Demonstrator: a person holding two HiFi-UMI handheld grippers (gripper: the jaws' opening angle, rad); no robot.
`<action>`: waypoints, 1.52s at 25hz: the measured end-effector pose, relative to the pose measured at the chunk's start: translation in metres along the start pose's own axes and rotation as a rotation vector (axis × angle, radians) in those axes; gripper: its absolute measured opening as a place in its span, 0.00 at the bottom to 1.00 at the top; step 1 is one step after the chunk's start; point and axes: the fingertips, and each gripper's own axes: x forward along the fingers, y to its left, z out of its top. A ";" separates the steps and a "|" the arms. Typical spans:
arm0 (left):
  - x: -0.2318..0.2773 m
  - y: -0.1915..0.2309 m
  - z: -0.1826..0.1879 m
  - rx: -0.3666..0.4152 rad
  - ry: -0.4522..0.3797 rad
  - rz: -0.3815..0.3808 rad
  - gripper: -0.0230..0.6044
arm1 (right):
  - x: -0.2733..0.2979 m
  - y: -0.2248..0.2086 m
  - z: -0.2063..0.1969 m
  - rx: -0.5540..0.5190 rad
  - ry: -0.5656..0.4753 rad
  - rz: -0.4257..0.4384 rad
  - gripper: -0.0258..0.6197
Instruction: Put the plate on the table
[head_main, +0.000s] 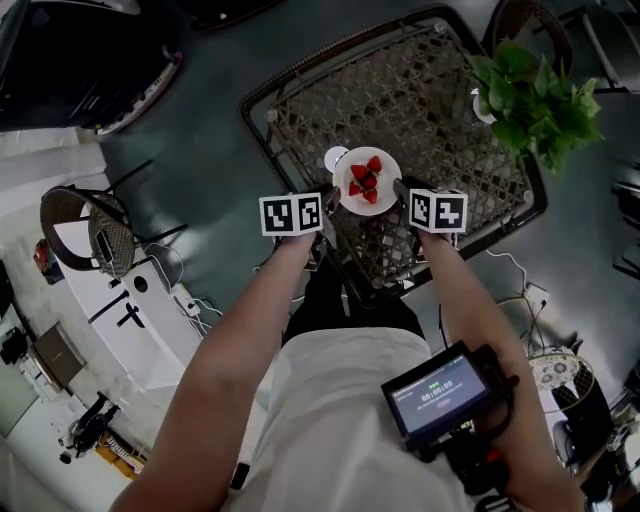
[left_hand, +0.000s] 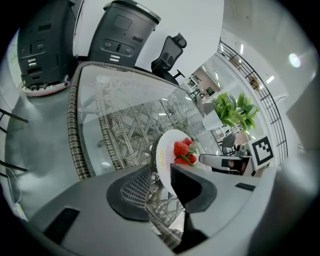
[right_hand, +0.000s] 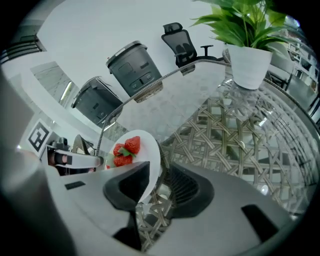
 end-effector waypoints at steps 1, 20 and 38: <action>-0.003 0.001 0.001 0.010 -0.007 0.004 0.20 | -0.003 -0.003 0.000 0.007 -0.009 -0.008 0.20; -0.083 -0.026 -0.029 -0.010 -0.134 -0.193 0.04 | -0.074 0.032 -0.022 0.068 -0.108 0.087 0.05; -0.152 -0.111 -0.042 0.302 -0.182 -0.376 0.04 | -0.179 0.103 -0.033 0.001 -0.354 0.276 0.05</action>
